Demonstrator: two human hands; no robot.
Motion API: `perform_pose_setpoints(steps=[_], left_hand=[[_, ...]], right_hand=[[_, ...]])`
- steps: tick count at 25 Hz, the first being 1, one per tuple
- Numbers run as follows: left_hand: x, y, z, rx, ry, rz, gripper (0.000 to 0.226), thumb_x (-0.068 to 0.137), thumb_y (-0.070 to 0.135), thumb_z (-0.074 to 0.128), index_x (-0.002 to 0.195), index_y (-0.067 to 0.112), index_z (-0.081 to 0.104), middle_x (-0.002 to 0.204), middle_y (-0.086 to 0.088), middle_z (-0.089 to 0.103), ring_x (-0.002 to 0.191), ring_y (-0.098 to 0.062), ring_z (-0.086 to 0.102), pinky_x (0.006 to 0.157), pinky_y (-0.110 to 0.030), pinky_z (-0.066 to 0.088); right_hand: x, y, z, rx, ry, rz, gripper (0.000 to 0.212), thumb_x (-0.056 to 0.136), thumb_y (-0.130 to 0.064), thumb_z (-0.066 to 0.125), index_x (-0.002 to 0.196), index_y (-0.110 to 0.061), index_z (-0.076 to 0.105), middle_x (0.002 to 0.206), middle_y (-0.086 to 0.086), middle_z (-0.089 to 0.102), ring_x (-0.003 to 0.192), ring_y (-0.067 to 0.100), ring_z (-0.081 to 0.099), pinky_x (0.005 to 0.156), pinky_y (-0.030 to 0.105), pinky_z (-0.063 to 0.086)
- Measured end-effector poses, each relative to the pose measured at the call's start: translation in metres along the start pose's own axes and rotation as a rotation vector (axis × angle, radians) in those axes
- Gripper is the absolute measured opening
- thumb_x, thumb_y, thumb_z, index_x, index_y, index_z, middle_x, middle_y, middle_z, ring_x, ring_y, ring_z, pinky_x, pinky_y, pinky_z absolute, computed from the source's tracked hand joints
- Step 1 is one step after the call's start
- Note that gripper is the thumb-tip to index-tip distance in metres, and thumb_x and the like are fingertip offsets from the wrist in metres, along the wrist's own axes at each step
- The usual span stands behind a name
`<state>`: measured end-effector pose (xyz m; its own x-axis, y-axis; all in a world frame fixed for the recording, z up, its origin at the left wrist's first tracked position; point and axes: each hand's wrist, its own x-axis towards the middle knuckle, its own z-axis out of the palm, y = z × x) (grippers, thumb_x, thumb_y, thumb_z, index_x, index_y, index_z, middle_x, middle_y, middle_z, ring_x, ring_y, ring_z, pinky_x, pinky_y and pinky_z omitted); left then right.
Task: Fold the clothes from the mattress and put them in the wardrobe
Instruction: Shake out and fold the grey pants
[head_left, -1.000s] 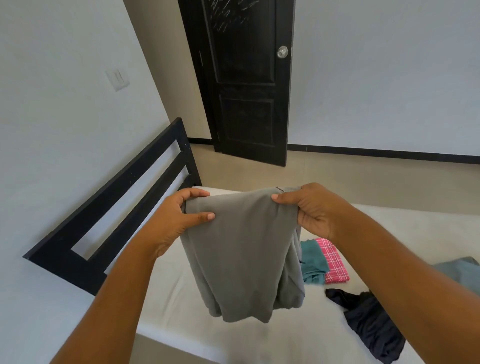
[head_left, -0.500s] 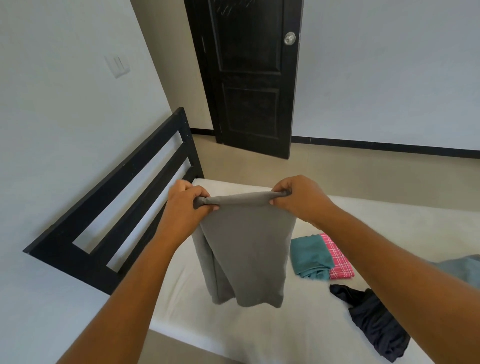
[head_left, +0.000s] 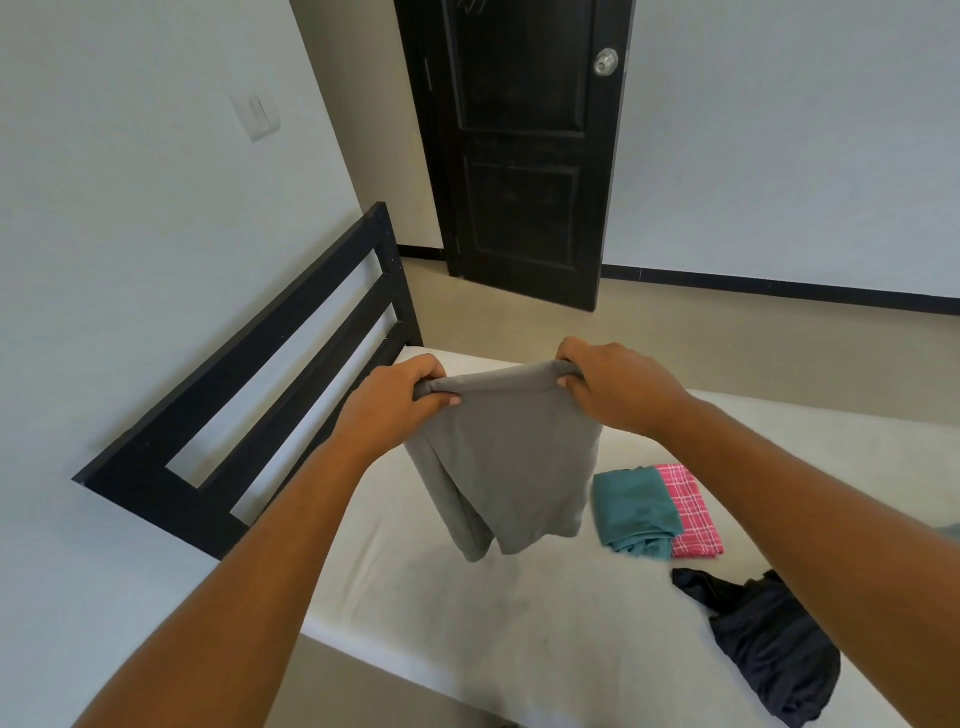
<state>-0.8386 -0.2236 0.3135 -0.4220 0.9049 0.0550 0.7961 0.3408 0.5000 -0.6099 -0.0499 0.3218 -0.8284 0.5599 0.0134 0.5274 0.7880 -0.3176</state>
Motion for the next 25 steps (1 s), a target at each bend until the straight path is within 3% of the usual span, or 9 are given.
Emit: perform_pose_setpoints(steps=[5,9,14,18,21,25], left_hand=[[-0.016,0.022,-0.001,-0.089,-0.051,-0.042,0.015,0.093,0.035,0.072,0.104,0.026,0.067,0.1,0.009,0.066,0.094,-0.011,0.062,0.079,-0.016,0.048],[-0.017,0.028,0.002,-0.101,-0.029,-0.074,0.017,0.092,0.034,0.073,0.105,0.023,0.069,0.102,0.009,0.066,0.091,-0.009,0.062,0.072,-0.012,0.044],[0.017,0.003,0.019,-0.057,0.033,-0.096,0.02,0.093,0.035,0.072,0.107,0.022,0.069,0.107,0.005,0.067,0.1,-0.014,0.062,0.085,-0.022,0.05],[0.07,-0.028,0.026,-0.013,0.122,-0.057,0.023,0.095,0.039,0.068,0.111,0.022,0.069,0.107,0.004,0.07,0.098,-0.015,0.062,0.085,-0.026,0.048],[0.1,-0.05,0.029,-0.005,0.204,0.019,0.021,0.097,0.038,0.067,0.108,0.021,0.07,0.103,0.002,0.071,0.092,-0.013,0.062,0.086,-0.027,0.05],[0.101,-0.075,0.04,0.064,0.294,0.216,0.013,0.096,0.029,0.069,0.095,0.016,0.073,0.084,0.001,0.071,0.075,-0.015,0.062,0.08,-0.035,0.056]], right_hand=[[-0.016,0.019,-0.009,0.101,-0.103,-0.089,0.025,0.107,-0.031,0.047,0.125,-0.02,0.061,0.12,0.003,0.068,0.104,0.021,0.062,0.097,0.038,0.054],[-0.013,0.031,-0.008,0.144,-0.075,-0.128,0.026,0.106,-0.03,0.05,0.122,-0.018,0.066,0.119,0.004,0.069,0.103,0.021,0.061,0.097,0.036,0.051],[0.029,0.037,0.02,0.106,0.012,-0.101,0.025,0.107,-0.028,0.046,0.123,-0.02,0.065,0.119,0.005,0.069,0.097,0.017,0.056,0.092,0.033,0.048],[0.078,0.038,0.04,0.088,0.103,-0.001,0.023,0.108,-0.031,0.044,0.119,-0.024,0.063,0.116,0.002,0.069,0.093,0.016,0.057,0.087,0.031,0.05],[0.105,0.036,0.047,0.058,0.183,-0.011,0.025,0.108,-0.031,0.045,0.12,-0.02,0.063,0.113,0.003,0.07,0.095,0.02,0.063,0.086,0.034,0.053],[0.11,0.036,0.062,-0.062,0.305,-0.11,0.016,0.095,-0.019,0.061,0.109,-0.017,0.07,0.092,0.003,0.073,0.077,0.023,0.063,0.069,0.039,0.055]])
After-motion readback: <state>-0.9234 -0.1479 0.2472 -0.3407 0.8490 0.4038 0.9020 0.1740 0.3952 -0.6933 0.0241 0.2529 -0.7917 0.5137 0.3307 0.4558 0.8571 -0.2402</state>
